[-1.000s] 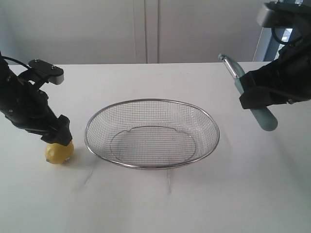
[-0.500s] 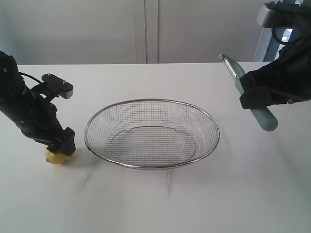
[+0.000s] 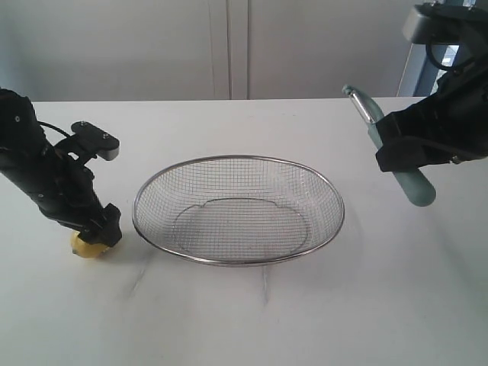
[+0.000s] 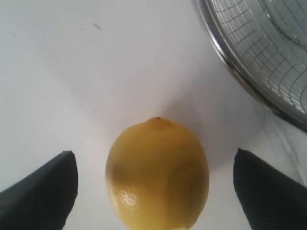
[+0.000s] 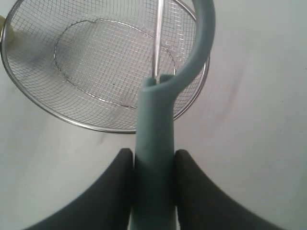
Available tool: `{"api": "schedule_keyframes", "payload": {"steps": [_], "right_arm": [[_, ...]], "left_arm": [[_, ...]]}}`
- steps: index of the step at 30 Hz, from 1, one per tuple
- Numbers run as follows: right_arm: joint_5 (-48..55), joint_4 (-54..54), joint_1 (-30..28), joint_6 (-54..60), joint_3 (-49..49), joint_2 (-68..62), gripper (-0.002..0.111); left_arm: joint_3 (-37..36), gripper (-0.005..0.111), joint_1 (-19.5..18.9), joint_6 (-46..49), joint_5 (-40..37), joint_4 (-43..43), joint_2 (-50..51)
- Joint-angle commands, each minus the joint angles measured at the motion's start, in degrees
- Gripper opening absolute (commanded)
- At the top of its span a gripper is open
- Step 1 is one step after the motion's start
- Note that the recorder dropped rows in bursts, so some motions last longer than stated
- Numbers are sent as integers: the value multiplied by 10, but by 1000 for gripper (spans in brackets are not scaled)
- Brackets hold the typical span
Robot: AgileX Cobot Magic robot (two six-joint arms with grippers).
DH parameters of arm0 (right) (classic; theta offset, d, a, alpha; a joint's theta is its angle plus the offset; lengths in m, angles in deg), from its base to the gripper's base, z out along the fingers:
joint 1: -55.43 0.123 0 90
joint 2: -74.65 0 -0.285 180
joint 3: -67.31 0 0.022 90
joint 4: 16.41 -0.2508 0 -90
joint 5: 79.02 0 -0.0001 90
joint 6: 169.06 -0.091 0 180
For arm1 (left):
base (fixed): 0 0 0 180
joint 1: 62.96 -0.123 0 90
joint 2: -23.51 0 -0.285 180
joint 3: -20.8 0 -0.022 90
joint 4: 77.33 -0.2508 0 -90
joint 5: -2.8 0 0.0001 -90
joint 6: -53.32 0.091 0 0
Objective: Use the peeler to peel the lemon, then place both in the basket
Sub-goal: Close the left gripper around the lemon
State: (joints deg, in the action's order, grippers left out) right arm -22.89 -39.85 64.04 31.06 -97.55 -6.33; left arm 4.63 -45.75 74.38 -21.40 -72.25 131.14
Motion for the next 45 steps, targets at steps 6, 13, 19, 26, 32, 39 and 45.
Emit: {"api": "schedule_keyframes", "payload": {"steps": [6,13,19,26,32,39,45], "right_arm": [[-1,-4,1,1,1,5,0],[-1,-4,1,1,1,5,0],[-1,-4,1,1,1,5,0],[-1,-4,1,1,1,5,0],[-1,-4,1,1,1,5,0],[-1,-4,1,1,1,5,0],[-1,-4,1,1,1,5,0]], "left_arm": [[-4,89,2,1,-7,6,33],[-4,89,2,1,1,6,38],[-4,89,2,1,2,6,38],[-4,89,2,5,2,6,38],[-4,89,2,11,1,6,45],[-4,84,2,15,2,6,55],[-4,47,2,15,6,9,55]]}}
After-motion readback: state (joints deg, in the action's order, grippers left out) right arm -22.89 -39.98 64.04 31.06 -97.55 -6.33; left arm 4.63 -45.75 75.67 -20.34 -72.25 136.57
